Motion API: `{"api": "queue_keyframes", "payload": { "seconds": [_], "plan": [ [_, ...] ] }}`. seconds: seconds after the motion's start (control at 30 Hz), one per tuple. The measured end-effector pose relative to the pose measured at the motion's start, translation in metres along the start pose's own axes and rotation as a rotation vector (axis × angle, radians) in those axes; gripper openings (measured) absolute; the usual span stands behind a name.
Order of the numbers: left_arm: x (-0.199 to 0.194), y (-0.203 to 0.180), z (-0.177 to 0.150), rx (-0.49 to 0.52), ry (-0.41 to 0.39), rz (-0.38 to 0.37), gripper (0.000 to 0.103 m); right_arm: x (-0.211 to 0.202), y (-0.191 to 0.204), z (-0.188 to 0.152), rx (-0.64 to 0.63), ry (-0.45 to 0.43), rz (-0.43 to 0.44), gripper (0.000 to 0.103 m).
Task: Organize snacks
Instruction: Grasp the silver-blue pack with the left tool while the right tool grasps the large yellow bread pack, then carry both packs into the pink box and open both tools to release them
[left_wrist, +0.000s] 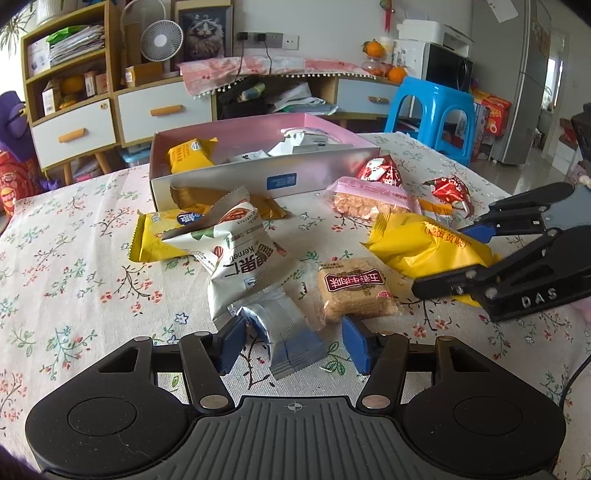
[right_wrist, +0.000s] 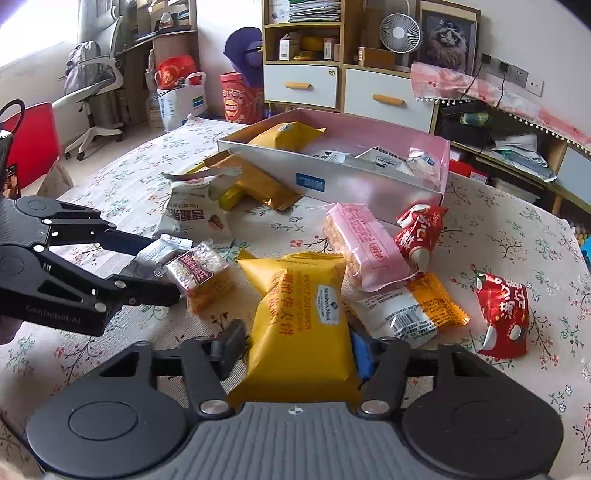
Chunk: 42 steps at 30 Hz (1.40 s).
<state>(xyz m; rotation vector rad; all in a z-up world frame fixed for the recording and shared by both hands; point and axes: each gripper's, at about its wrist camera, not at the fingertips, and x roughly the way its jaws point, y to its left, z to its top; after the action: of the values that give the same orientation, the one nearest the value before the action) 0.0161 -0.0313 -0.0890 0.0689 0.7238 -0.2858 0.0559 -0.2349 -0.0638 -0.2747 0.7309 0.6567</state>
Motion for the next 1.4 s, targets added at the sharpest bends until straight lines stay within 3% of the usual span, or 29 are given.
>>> {"api": "queue_keyframes", "payload": {
  "seconds": [0.13, 0.4, 0.9, 1.4],
  "plan": [
    [-0.003, 0.0, -0.003, 0.028, -0.006, 0.001, 0.041, -0.001, 0.001, 0.0, -0.013, -0.004, 0.004, 0.035],
    [-0.014, 0.01, -0.013, 0.035, -0.017, 0.001, 0.028, -0.004, 0.005, 0.0, -0.038, -0.003, -0.002, 0.031],
    [-0.036, 0.021, -0.011, -0.019, -0.042, -0.001, 0.028, -0.017, 0.015, 0.021, -0.054, -0.069, -0.003, 0.03],
    [-0.051, 0.015, 0.047, -0.029, -0.123, -0.008, 0.028, -0.022, 0.008, 0.073, -0.009, -0.166, -0.054, 0.03]
  ]
}}
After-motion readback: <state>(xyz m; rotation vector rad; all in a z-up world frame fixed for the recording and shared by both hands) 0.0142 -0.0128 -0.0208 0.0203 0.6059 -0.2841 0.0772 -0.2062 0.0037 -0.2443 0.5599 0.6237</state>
